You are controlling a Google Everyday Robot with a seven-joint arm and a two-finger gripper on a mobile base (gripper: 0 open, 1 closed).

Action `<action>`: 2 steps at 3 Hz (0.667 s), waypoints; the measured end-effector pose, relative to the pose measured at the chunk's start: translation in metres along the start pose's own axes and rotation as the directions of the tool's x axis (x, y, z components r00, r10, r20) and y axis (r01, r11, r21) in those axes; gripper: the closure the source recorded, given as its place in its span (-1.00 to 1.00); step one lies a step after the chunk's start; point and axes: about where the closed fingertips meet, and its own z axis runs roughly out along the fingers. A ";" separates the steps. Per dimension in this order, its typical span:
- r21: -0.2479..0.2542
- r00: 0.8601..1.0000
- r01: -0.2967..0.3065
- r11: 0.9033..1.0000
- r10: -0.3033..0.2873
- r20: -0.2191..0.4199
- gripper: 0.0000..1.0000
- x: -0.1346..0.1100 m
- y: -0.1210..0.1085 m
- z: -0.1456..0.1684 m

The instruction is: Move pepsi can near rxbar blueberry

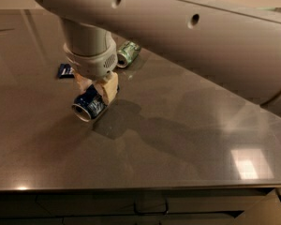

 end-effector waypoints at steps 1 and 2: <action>0.028 0.993 -0.119 0.993 0.119 0.003 1.00 0.028 -0.022 -0.010; 0.039 0.976 -0.219 0.975 0.218 0.025 1.00 0.052 -0.042 -0.011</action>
Offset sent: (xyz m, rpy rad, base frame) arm 0.0991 0.0075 0.0291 0.1156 0.0480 -0.3340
